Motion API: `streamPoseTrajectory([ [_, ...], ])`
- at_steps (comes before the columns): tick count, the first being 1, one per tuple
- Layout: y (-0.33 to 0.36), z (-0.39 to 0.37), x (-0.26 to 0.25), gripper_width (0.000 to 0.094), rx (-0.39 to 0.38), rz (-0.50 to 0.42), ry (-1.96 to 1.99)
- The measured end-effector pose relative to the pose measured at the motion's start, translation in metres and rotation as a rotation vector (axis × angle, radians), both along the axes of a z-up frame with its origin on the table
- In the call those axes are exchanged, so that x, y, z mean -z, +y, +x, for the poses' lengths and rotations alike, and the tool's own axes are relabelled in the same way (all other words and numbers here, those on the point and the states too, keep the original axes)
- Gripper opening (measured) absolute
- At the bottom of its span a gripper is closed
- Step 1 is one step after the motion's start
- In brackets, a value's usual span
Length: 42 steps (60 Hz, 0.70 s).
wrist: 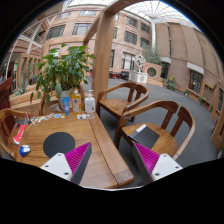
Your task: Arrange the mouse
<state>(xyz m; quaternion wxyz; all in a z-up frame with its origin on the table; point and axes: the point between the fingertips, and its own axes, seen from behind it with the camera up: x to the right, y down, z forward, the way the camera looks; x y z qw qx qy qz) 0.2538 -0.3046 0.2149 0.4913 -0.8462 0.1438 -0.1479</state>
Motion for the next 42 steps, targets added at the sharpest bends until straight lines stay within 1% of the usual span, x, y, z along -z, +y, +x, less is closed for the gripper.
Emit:
streamPoseTrajectory([
  [7,-0.009,-0.016,0.025,0.0852,-0.007,-0.035,0.020],
  [8,-0.007,-0.023,0.035,0.0853,-0.011,-0.039,0.024],
  [15,-0.014,-0.069,0.085,0.0851,-0.071,-0.094,0.053],
  [22,-0.022,-0.144,0.138,0.0852,-0.186,-0.156,0.091],
  [29,-0.023,-0.243,0.172,0.0852,-0.338,-0.184,0.156],
  [36,-0.007,-0.339,0.186,0.0854,-0.496,-0.166,0.178],
  [42,0.019,-0.409,0.189,0.0856,-0.589,-0.138,0.205],
])
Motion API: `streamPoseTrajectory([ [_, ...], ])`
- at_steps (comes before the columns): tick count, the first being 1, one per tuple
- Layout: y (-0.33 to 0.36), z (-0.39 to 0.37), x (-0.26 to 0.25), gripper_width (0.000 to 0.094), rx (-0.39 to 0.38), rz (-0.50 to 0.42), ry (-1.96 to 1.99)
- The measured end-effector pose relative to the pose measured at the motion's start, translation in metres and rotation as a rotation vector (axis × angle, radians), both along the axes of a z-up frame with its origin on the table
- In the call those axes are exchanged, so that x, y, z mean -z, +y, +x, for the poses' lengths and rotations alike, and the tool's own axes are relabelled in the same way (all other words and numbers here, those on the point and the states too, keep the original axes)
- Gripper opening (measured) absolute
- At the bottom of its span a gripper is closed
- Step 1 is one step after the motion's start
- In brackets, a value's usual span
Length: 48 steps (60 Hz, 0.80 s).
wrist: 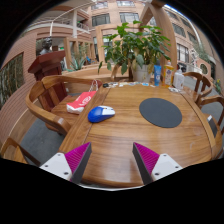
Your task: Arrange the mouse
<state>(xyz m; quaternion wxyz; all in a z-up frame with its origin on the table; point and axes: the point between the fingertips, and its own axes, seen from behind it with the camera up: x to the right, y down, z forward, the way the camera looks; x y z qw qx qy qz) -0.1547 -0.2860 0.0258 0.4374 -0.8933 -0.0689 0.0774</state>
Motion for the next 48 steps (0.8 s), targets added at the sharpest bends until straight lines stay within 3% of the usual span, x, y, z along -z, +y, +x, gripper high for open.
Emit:
streamPoseTrajectory([
  [12,0.071,-0.076,0.012,0.0858,-0.041,0.012,0.027],
  [36,0.178,-0.104,0.032,0.0836,0.065,-0.032,0.025],
  [42,0.192,-0.104,0.037,0.0773,0.087,-0.039,-0.017],
  [48,0.200,-0.096,0.039,0.0574,0.115,-0.022,-0.080],
])
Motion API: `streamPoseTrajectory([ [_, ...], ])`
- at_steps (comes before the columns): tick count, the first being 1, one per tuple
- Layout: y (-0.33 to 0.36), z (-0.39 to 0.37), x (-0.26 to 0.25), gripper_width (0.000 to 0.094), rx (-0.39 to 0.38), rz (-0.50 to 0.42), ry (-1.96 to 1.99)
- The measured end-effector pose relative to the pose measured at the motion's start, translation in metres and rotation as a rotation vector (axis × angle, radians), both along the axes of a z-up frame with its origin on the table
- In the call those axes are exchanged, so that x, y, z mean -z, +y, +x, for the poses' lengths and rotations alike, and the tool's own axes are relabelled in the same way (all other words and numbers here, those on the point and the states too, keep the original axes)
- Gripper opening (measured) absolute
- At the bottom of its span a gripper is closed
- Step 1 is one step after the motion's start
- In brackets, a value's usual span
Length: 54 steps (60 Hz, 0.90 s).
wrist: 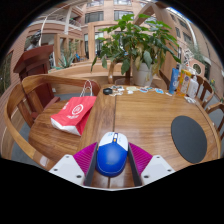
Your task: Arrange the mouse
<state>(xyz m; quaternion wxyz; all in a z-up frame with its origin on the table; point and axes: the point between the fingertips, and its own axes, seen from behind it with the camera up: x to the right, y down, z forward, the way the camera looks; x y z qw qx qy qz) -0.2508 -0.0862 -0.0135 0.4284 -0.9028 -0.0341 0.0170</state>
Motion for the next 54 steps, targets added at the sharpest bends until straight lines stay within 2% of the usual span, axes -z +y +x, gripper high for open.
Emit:
streamPoseTrajectory([
  [12,0.007,0.002,-0.002,0.0397,0.008,-0.001,0.022],
  [17,0.007,-0.002,-0.007,0.0369,-0.024,-0.008,0.043],
  [20,0.009,-0.003,-0.022,0.0370,-0.053,0.016,0.052],
  [24,0.012,-0.005,-0.063,0.0371,-0.091,0.087,0.096],
  [32,0.023,0.018,-0.191,0.0370,-0.145,0.319,0.175],
  [36,0.027,0.058,-0.237,0.0369,-0.115,0.425,0.163],
  [39,0.037,0.086,-0.254,0.0368,-0.083,0.453,0.143],
  [43,0.047,0.126,-0.246,0.0367,-0.038,0.441,0.134],
  [47,0.049,0.178,-0.199,0.0368,0.006,0.396,0.073],
  [51,0.059,0.206,-0.161,0.0366,0.047,0.290,0.030],
  [54,0.057,0.230,-0.108,0.0369,0.067,0.226,0.007],
])
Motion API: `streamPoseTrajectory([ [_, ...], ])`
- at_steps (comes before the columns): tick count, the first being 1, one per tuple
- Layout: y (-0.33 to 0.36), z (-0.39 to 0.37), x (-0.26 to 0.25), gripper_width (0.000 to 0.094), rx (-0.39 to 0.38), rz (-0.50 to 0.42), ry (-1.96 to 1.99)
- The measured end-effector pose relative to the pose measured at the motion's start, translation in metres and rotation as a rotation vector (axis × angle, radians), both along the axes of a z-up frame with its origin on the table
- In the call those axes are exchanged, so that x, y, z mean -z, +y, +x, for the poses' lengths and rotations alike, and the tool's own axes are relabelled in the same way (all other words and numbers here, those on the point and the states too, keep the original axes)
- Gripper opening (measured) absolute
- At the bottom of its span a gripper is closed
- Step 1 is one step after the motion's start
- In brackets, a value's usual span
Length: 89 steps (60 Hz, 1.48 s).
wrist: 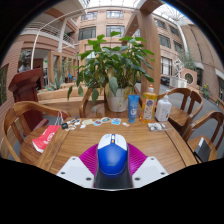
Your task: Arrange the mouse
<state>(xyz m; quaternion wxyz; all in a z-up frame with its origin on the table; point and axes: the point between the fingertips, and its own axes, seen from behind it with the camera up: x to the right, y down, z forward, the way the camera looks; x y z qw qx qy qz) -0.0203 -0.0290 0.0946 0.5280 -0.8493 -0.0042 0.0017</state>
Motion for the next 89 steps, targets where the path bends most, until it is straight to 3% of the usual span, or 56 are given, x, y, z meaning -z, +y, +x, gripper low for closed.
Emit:
streamPoseTrajectory([
  [7,-0.007,0.028,0.054,0.0376,0.030,-0.119,-0.039],
  [21,-0.024,0.041,0.104,0.0502,0.022,-0.221,-0.025],
  [25,-0.029,0.042,0.104,0.0578,0.015,-0.224,-0.020],
  [32,-0.043,0.045,0.081,0.0874,0.019,-0.199,-0.038],
  [34,-0.048,0.046,0.071,0.0837,0.027,-0.191,-0.041],
  [60,-0.150,0.037,-0.048,0.0857,0.046,-0.067,-0.041],
  [89,-0.205,0.036,-0.079,0.0856,0.030,-0.043,-0.056],
])
